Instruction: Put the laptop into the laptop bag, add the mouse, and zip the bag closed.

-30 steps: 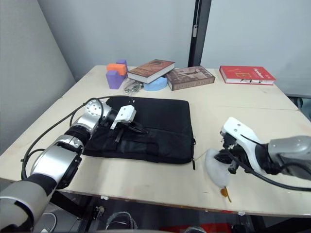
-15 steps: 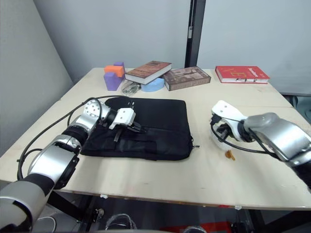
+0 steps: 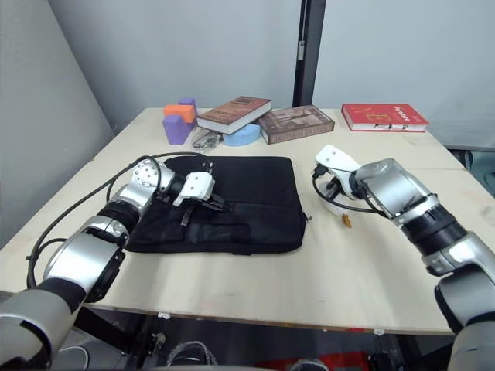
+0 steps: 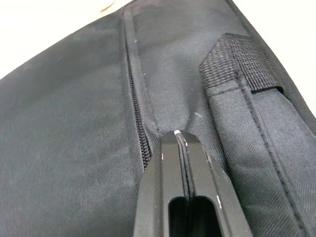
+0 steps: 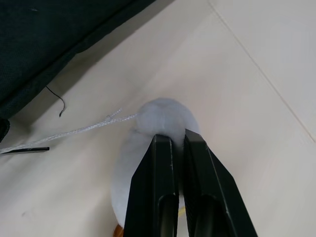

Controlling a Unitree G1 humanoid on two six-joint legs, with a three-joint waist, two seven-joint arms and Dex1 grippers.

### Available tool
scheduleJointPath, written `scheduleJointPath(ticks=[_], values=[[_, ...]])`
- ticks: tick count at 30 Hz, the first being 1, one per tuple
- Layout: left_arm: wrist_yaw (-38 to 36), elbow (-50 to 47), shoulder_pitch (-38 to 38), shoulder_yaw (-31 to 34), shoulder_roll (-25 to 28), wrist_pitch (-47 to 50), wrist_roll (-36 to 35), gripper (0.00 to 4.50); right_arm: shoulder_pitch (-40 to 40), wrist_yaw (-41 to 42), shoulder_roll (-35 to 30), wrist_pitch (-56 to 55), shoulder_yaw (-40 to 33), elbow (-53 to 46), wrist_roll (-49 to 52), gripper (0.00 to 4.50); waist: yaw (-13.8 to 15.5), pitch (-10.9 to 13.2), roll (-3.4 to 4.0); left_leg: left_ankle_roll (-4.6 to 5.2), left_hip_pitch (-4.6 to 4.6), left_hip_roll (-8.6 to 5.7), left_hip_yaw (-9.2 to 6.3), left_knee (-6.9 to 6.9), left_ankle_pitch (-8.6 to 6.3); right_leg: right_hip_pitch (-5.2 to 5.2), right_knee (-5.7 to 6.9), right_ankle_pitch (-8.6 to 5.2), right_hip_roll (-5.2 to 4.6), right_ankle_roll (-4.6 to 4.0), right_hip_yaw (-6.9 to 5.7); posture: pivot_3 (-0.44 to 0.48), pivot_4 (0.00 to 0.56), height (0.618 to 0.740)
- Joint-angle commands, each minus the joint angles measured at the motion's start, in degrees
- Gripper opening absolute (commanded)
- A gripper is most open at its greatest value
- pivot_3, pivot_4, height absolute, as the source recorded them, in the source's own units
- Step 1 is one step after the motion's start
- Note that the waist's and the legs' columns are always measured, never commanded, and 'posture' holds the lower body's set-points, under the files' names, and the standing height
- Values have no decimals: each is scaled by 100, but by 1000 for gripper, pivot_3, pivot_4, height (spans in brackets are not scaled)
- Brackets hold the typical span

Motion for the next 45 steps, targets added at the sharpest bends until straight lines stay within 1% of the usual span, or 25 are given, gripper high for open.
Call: scheduleJointPath(ticks=[1, 4, 8, 10, 11, 12, 13, 15, 18, 19, 20, 21, 23, 25, 26, 28, 30, 33, 36, 40, 43, 45], values=[[-240, 402, 666, -518, 24, 187, 606, 0, -387, 17, 116, -206, -258, 314, -343, 56, -31, -1, 2, 0, 0, 0, 1, -1, 0, 0, -4, 0, 1, 0, 0, 0, 150, 725], [-221, 352, 706, -532, 44, 171, 627, 0, -411, 162, 217, -147, -326, 342, -358, 56, -32, -3, 5, 0, -1, 1, 2, -1, 0, 1, -14, -1, 2, 1, 0, 0, 150, 725], [-209, 309, 739, -514, 56, 208, 591, 0, -152, 522, 147, 93, -395, -50, -202, 56, -28, -3, 5, 1, -1, 2, 8, -1, 0, 4, -26, -1, 2, 1, 2, 0, 150, 725], [-229, 271, 733, -391, 26, 335, 434, 0, 4, 612, 77, 187, -482, -191, -185, 56, -26, -4, 2, 1, 1, 4, 10, -3, 0, 4, -26, -1, 2, 1, 2, 0, 150, 725], [-271, 223, 713, -278, 0, 474, 288, 0, 98, 737, -7, 230, -500, -328, -155, 368, -28, -3, 1, 1, 2, 5, 10, -5, 0, 4, -27, -1, 3, 1, 2, 0, 150, 725], [-325, 159, 693, -157, -25, 620, 138, 0, 172, 877, -91, 269, -500, -484, -117, 803, -26, -1, 1, 1, 2, 6, 10, -7, 0, 4, -28, -1, 4, 2, 2, 0, 150, 725], [-396, 67, 679, -40, -41, 788, -21, 0, 222, 966, -139, 329, -531, -629, -73, 1014, -19, 1, 5, 1, 1, 6, 11, -9, 0, 3, -28, -2, 4, 2, 2, 0, 150, 725], [-564, -246, 695, 163, -16, 1137, -329, 0, 266, 1085, -213, 454, -596, -857, -7, 1737, -29, 12, 9, 1, 0, 8, 13, -16, 0, -2, -32, -2, 6, 2, 2, 0, 150, 725], [-702, -1117, 849, 346, 194, 1790, -855, 0, 209, 1128, -304, 554, -756, -936, -6, 2703, -39, 24, 10, 2, -14, 13, 16, -16, 1, -21, -38, -2, 13, 1, 5, 0, 150, 725], [-706, -1384, 912, 360, 270, 1955, -976, 0, 183, 1128, -321, 563, -802, -929, -22, 3187, -41, 29, 10, 3, -29, 14, 18, -15, 2, -36, -41, -3, 13, 0, 6, 0, 150, 725], [-706, -1687, 977, 407, 353, 2150, -1096, 0, 137, 1131, -329, 581, -873, -907, -11, 3431, -44, 40, 4, 4, -38, 15, 20, -15, 3, -49, -42, -3, 15, -1, 7, 0, 150, 725], [-706, -2120, 1057, 489, 490, 2472, -1303, 0, 85, 1203, -376, 617, -969, -933, 62, 3773, -48, 49, -2, 4, -53, 22, 21, -12, 9, -64, -44, -8, 24, -6, 9, 0, 150, 725], [-662, -2817, 1183, 659, 703, 3042, -1597, 0, 21, 1359, -464, 696, -1135, -1007, 203, 4478, -72, 74, -15, 3, -112, 27, 21, -10, 11, -118, -44, -9, 31, -10, 7, 0, 150, 725], [-573, -3399, 1291, 802, 901, 3581, -1845, 0, -4, 1502, -543, 788, -1315, -1089, 357, 4478, -74, 94, -27, 46, -173, 35, 21, -8, 42, -180, -28, -7, 42, -6, 5, 0, 150, 725], [-507, -3714, 1356, 900, 1021, 3845, -1987, 0, -9, 1584, -603, 829, -1434, -1120, 459, 4478, -65, 104, -26, 45, -197, 40, 18, -7, 41, -206, -19, 6, 47, 16, 1, 0, 150, 725], [-368, -4164, 1458, 1045, 1210, 4257, -2170, 0, -1, 1676, -702, 855, -1629, -1133, 587, 4478, -42, 129, -28, 37, -218, 58, 9, -4, 36, -221, -15, 7, 64, 18, -13, 0, 150, 725], [-149, -4562, 1630, 1267, 1530, 4556, -2233, 0, 41, 1796, -859, 915, -2088, -1056, 824, 4478, -19, 154, -30, 25, -222, 84, 7, 7, 26, -221, -9, 5, 87, 13, -15, 0, 150, 725], [127, -4921, 1847, 1640, 1976, 5034, -2402, 802, 219, 1982, -1092, 967, -2826, -956, 1203, 4500, 13, 186, -28, 6, -216, 112, 3, 22, 14, -221, -8, -12, 114, -16, -17, 0, 150, 725], [276, -5225, 2010, 1976, 2366, 5455, -2613, 1892, 506, 2140, -1311, 976, -3419, -892, 1503, 4500, 42, 196, -30, 4, -211, 120, 0, 35, 14, -218, 8, -42, 121, -69, -16, 0, 150, 725], [430, -5489, 2304, 2432, 2978, 5862, -2755, 3322, 1253, 2467, -1638, 884, -4138, -972, 1848, 4500, 70, 201, -37, 5, -209, 121, -6, 71, 13, -213, 36, -44, 121, -72, -10, 0, 150, 725], [491, -5592, 2572, 2696, 3395, 5949, -2774, 4432, 1810, 2635, -1764, 791, -4609, -1088, 2048, 4500, 64, 203, -37, 8, -206, 122, -9, 97, 11, -210, 59, -44, 120, -73, -4, 0, 150, 725], [516, -5620, 2725, 2922, 3648, 6072, -2840, 4477, 2131, 2721, -1761, 715, -4997, -1150, 2181, 4500, 67, 206, -39, 10, -199, 122, -8, 116, 11, -208, 82, -45, 119, -74, 3, 0, 150, 725]])
